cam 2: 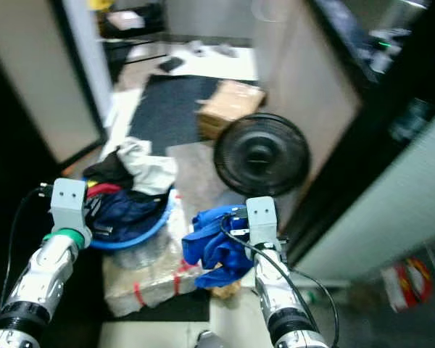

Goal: Clothes washing

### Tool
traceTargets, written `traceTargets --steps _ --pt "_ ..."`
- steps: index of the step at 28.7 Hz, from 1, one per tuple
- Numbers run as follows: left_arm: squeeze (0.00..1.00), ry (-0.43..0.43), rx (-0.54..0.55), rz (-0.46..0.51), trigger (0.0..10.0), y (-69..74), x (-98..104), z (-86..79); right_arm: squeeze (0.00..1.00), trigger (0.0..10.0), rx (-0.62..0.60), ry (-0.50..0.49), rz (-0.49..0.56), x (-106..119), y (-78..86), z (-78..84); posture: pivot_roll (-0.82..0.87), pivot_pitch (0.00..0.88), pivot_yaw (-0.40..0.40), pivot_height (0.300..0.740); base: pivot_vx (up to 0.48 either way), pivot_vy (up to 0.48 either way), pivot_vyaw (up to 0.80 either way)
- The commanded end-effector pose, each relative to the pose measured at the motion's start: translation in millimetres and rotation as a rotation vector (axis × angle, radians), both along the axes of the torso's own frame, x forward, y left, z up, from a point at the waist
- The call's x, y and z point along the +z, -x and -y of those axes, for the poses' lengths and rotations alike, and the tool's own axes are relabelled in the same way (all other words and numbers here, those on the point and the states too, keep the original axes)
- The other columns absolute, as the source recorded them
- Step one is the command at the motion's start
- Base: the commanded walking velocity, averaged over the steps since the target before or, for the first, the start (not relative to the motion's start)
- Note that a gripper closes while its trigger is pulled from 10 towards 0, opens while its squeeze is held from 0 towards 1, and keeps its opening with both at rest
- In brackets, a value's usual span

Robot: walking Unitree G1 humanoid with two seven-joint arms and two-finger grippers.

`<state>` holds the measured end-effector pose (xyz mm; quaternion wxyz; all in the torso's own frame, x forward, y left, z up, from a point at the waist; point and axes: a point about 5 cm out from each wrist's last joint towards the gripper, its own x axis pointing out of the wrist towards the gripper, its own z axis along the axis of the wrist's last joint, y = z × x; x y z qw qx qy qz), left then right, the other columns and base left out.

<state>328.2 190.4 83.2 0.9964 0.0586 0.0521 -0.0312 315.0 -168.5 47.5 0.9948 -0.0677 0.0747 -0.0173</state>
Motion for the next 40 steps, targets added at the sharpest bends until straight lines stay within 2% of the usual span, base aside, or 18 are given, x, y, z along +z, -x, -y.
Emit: traceTargets --steps 1,14,21,26,31,33,40 --pt "0.00 -0.006 0.014 -0.022 10.0 4.1 -6.7 -8.3 0.00 10.0 -0.004 -0.016 0.003 -0.6 -0.7 -3.2 -0.03 0.029 0.052 0.740 0.000 0.000 -0.80" --pt "0.00 -0.003 0.023 -0.016 10.0 2.5 -5.7 -12.2 0.00 10.0 -0.019 -0.027 0.032 6.3 -5.5 -0.4 -0.02 0.037 0.050 0.740 0.000 0.000 -0.80" --pt "0.00 -0.002 0.034 -0.001 10.0 2.0 -2.5 -15.4 0.00 10.0 -0.021 -0.030 0.032 6.3 -5.7 -0.5 -0.01 0.042 0.046 0.740 0.000 0.000 0.00" --pt "0.00 -0.002 0.039 0.014 10.0 1.1 1.3 -18.2 0.00 10.0 -0.020 -0.034 0.038 8.3 -7.4 -2.5 -0.01 0.043 0.047 0.740 0.000 0.000 -0.80" --pt "0.00 0.002 0.035 0.051 10.0 -2.2 11.4 -18.1 0.00 10.0 -0.021 -0.038 0.046 10.1 -8.7 -2.6 -0.01 0.044 0.049 0.740 0.000 0.000 -0.80" --pt "0.00 -0.004 0.012 0.101 10.0 -6.9 26.1 -14.4 0.00 10.0 -0.029 -0.041 0.059 12.8 -10.1 -1.1 -0.01 0.043 0.051 0.740 0.000 0.000 -0.80" --pt "0.00 -0.009 0.000 0.118 10.0 -9.1 31.3 -11.9 0.00 10.0 -0.035 -0.038 0.079 16.3 -11.7 -0.4 -0.01 0.042 0.053 0.740 0.000 0.000 -0.23"
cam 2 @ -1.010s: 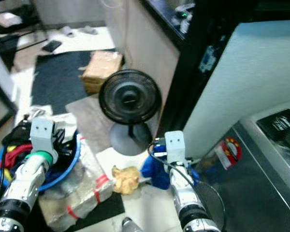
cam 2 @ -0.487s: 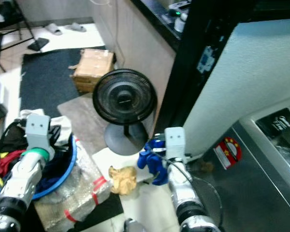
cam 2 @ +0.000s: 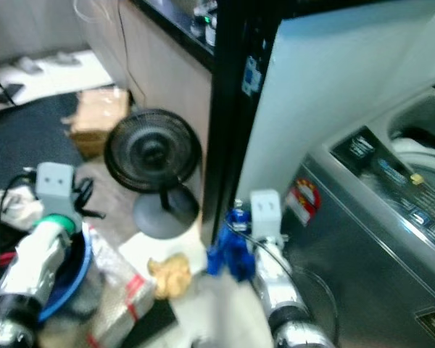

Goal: Clothes washing

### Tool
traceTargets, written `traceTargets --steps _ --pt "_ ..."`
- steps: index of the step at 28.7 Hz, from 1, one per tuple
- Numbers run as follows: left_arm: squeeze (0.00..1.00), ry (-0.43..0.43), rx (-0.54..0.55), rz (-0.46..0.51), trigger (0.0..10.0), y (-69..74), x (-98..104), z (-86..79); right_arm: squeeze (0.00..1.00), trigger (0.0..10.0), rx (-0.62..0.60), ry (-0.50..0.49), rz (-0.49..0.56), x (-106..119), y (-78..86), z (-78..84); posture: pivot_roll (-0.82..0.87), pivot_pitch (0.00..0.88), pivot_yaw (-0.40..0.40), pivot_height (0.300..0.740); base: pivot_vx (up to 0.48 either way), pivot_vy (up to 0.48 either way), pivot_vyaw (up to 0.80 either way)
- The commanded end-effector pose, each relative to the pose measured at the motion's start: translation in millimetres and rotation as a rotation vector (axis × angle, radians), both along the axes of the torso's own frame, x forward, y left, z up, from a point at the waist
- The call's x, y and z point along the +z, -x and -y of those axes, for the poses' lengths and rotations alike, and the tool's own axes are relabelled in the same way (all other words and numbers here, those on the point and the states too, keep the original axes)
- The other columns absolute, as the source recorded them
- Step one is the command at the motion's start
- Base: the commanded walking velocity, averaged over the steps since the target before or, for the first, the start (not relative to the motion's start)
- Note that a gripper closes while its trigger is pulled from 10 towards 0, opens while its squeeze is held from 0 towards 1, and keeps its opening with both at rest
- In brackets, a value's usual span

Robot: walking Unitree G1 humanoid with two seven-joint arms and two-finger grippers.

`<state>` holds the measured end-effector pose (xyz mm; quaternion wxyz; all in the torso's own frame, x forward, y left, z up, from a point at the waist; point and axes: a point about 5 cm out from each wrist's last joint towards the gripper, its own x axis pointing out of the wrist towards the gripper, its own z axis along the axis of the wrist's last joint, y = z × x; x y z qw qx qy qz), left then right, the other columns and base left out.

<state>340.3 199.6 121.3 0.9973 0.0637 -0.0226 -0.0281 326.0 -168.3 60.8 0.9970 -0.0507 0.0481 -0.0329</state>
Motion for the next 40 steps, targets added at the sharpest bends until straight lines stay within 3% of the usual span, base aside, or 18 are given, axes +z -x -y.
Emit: traceTargets --steps 1,14,23,27,30,31,32,34,35,37,38,40 --pt "0.00 -0.005 0.003 -0.034 10.0 3.1 -7.6 -2.3 0.00 10.0 -0.007 -0.007 0.026 3.7 -1.1 -0.2 -0.01 0.042 0.052 0.740 0.000 0.000 0.00" --pt "0.00 -0.009 0.007 -0.043 10.0 6.1 -11.2 -2.8 0.00 10.0 -0.017 -0.024 0.021 3.9 -1.7 0.4 0.00 0.047 0.048 0.740 0.000 0.000 -0.68" --pt "0.00 -0.004 0.007 -0.029 10.0 7.4 -6.1 -1.9 0.00 10.0 -0.018 -0.038 0.077 17.3 -7.6 -0.2 -0.01 0.048 0.047 0.740 0.000 0.000 -0.80" --pt "0.00 -0.019 -0.030 0.084 10.0 6.2 25.0 4.8 0.00 10.0 0.008 -0.076 0.183 41.5 -14.9 -4.4 -0.01 0.048 0.047 0.740 0.000 0.000 -0.80" --pt "0.00 -0.023 -0.043 0.117 10.0 6.9 34.6 7.4 0.00 10.0 0.022 -0.091 0.219 49.7 -16.5 -6.4 -0.01 0.048 0.047 0.740 0.000 0.000 -0.80" --pt "0.00 -0.032 -0.072 0.182 10.0 9.7 54.4 12.1 0.00 10.0 0.063 -0.115 0.302 70.4 -20.2 -12.3 0.01 0.049 0.051 0.740 0.000 0.000 -0.80" --pt "0.00 -0.032 -0.072 0.182 10.0 9.7 54.4 12.1 0.00 10.0 0.063 -0.115 0.302 70.4 -20.2 -12.3 0.01 0.049 0.051 0.740 0.000 0.000 -0.80" --pt "0.00 -0.041 -0.110 0.264 10.0 15.6 80.2 17.9 0.00 10.0 0.117 -0.152 0.414 100.0 -23.2 -20.8 0.01 0.047 0.049 0.740 0.000 0.000 -0.80" --pt "0.00 -0.041 -0.110 0.264 10.0 15.6 80.2 17.9 0.00 10.0 0.117 -0.152 0.414 100.0 -23.2 -20.8 0.01 0.047 0.049 0.740 0.000 0.000 -0.80" --pt "0.00 -0.048 -0.140 0.348 10.0 20.3 107.5 22.6 0.00 10.0 0.166 -0.202 0.527 134.4 -25.1 -30.5 0.03 0.042 0.047 0.740 0.000 0.000 -0.80" --pt "0.00 -0.048 -0.140 0.348 10.0 20.3 107.5 22.6 0.00 10.0 0.166 -0.202 0.527 134.4 -25.1 -30.5 0.03 0.042 0.047 0.740 0.000 0.000 -0.80" --pt "0.00 -0.049 -0.166 0.447 10.0 23.5 140.0 28.1 0.00 10.0 0.230 -0.254 0.647 172.7 -23.4 -42.1 0.03 0.040 0.047 0.740 0.000 0.000 -0.80"
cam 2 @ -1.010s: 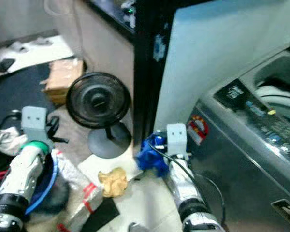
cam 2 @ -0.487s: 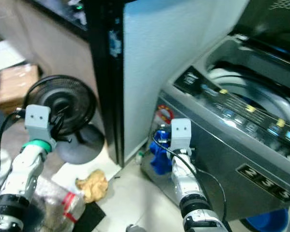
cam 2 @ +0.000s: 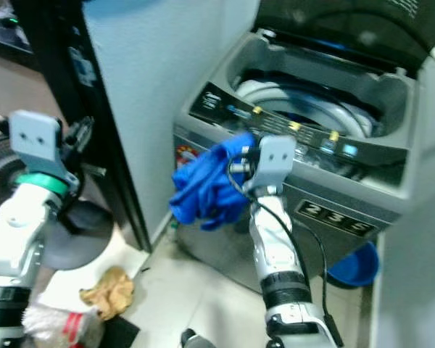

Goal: Clothes washing

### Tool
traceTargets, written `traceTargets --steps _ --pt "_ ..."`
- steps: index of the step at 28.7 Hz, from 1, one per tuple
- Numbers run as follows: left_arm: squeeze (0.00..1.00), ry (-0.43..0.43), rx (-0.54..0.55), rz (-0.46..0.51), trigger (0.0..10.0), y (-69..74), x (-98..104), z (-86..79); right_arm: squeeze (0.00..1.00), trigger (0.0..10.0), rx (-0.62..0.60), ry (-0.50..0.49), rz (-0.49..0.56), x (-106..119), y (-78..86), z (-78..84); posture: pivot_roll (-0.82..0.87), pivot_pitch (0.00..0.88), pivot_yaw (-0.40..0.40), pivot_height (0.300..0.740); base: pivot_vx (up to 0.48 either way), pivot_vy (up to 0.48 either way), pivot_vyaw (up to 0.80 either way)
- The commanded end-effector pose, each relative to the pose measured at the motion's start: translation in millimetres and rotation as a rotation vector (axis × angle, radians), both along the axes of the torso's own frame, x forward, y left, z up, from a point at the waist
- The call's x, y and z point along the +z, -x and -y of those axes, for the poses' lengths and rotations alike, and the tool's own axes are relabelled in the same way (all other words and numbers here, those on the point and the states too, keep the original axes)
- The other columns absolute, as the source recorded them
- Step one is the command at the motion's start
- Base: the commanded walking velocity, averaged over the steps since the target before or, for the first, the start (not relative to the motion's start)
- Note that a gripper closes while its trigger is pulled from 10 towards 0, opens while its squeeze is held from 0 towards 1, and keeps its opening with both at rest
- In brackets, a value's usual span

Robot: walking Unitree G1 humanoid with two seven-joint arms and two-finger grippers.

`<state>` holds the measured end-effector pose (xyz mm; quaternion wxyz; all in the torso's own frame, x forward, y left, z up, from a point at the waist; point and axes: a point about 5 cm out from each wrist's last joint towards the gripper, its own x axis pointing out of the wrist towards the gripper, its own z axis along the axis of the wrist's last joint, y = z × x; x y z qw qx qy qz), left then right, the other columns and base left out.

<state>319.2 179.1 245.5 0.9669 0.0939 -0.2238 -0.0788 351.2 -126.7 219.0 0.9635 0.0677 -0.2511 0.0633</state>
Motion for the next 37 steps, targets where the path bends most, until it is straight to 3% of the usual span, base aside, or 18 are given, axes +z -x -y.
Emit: traceTargets --steps 1,2,3,4,7,10,15,29,37 --pt "0.00 0.002 -0.040 0.045 10.0 2.4 15.8 7.7 0.00 10.0 0.021 -0.026 0.043 14.4 1.7 -0.5 0.03 0.040 0.047 0.740 0.000 0.000 -0.80" --pt "0.00 0.005 -0.061 0.122 10.0 4.7 41.1 11.8 0.00 10.0 0.076 -0.052 0.144 45.4 7.2 -9.8 0.04 0.032 0.049 0.740 0.000 0.000 -0.80" --pt "0.00 0.005 -0.061 0.122 10.0 4.7 41.1 11.8 0.00 10.0 0.076 -0.052 0.144 45.4 7.2 -9.8 0.04 0.032 0.049 0.740 0.000 0.000 -0.80" --pt "0.00 0.012 -0.068 0.157 10.0 6.2 54.5 12.9 0.00 10.0 0.107 -0.072 0.206 64.6 12.4 -15.0 0.04 0.028 0.051 0.740 0.000 0.000 -0.80" --pt "0.00 0.018 -0.069 0.180 10.0 7.1 63.8 13.0 0.00 10.0 0.127 -0.080 0.252 78.8 16.9 -19.4 0.04 0.024 0.054 0.740 0.000 0.000 -0.80" --pt "0.00 0.108 -0.070 0.176 10.0 6.7 77.6 10.4 0.00 10.0 0.167 -0.051 0.335 99.9 27.2 -32.6 0.05 0.018 0.052 0.740 0.000 0.000 -0.80" --pt "0.00 0.156 -0.073 0.147 10.0 7.0 76.6 9.6 0.00 10.0 0.177 -0.045 0.339 101.2 29.6 -34.5 0.05 0.016 0.048 0.740 0.000 0.000 -0.80" --pt "0.00 0.155 0.002 0.090 10.0 4.3 69.8 3.8 0.00 10.0 0.167 -0.073 0.293 105.0 29.0 -24.3 0.04 0.013 0.039 0.740 0.000 0.000 -0.80" --pt "0.00 0.122 0.048 0.111 10.0 4.3 71.7 2.8 0.00 10.0 0.178 -0.032 0.234 90.5 24.2 -30.9 0.04 0.019 0.035 0.740 0.339 0.000 0.00"
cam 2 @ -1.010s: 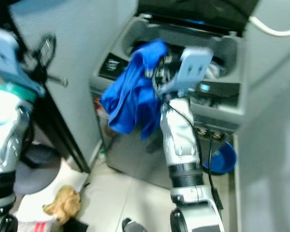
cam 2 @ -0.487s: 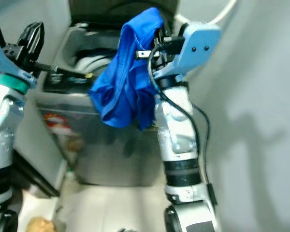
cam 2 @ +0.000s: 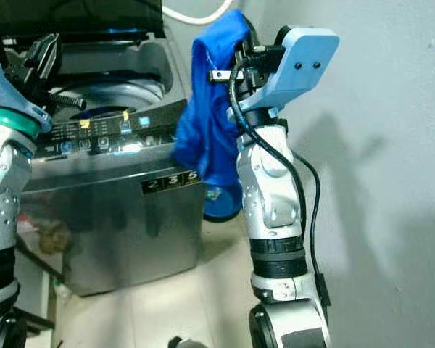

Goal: Clothes washing

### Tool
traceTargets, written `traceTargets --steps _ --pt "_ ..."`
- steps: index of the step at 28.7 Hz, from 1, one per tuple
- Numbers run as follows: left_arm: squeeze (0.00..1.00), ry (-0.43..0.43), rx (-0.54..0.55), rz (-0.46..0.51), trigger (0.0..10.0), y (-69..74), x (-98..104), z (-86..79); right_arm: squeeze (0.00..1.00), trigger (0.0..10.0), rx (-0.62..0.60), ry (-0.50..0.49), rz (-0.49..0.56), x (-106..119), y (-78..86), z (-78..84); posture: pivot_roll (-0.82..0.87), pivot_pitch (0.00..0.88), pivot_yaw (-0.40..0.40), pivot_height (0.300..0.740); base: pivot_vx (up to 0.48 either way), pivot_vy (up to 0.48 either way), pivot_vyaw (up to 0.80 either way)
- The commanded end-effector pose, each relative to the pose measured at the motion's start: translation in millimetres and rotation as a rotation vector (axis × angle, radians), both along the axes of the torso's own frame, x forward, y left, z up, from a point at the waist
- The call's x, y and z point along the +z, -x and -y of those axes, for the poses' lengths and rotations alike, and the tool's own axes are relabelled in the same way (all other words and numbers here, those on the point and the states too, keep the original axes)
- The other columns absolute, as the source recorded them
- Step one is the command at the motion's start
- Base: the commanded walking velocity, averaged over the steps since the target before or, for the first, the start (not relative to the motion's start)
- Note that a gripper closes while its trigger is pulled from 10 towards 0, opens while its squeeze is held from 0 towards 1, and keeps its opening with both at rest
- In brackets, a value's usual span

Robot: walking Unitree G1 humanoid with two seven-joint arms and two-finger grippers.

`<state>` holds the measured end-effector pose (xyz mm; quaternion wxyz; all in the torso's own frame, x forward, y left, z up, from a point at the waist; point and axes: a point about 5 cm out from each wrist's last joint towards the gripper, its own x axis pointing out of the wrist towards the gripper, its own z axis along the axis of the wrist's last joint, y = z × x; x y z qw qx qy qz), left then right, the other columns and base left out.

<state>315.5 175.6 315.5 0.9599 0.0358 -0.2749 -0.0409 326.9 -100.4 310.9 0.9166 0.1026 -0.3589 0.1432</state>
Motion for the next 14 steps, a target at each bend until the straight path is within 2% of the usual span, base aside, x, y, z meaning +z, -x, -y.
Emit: traceTargets --steps 1,14 --pt "0.00 -0.015 0.015 0.010 10.0 0.5 2.0 -0.7 0.00 10.0 0.015 0.023 -0.011 -3.7 -0.7 -5.5 0.04 0.020 0.034 0.740 0.435 0.000 0.00" --pt "0.00 -0.025 0.017 0.011 10.0 1.3 3.0 1.0 0.00 10.0 0.012 0.026 -0.034 -6.2 -1.1 -3.8 0.04 0.023 0.034 0.740 0.413 0.000 0.00"
